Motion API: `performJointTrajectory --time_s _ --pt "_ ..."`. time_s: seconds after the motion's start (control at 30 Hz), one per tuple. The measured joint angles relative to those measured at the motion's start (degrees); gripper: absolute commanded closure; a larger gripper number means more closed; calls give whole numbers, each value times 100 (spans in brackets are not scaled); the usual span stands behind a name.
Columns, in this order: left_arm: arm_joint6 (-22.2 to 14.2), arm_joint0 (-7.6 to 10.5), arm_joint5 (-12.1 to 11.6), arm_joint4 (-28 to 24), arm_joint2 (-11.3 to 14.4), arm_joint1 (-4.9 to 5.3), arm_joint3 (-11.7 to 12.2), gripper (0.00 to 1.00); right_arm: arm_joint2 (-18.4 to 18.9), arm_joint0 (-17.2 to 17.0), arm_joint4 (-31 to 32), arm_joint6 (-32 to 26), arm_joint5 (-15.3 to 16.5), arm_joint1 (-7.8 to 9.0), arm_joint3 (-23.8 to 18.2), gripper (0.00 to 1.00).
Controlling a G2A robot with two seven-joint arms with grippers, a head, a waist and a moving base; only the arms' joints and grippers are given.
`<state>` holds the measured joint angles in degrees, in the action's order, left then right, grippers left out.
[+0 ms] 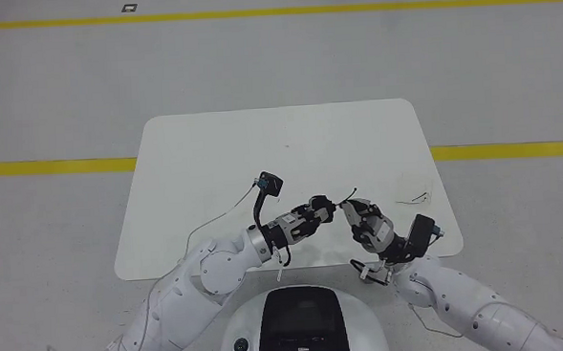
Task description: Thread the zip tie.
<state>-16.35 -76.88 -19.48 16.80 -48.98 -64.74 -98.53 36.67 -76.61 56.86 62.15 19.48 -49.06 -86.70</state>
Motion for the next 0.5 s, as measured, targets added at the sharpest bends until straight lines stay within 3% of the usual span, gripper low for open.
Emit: performJointTrajectory --time_s 0.5 --pt "0 0 0 0 0 0 0 100 105 -80 56 71 0 14 -28 100"
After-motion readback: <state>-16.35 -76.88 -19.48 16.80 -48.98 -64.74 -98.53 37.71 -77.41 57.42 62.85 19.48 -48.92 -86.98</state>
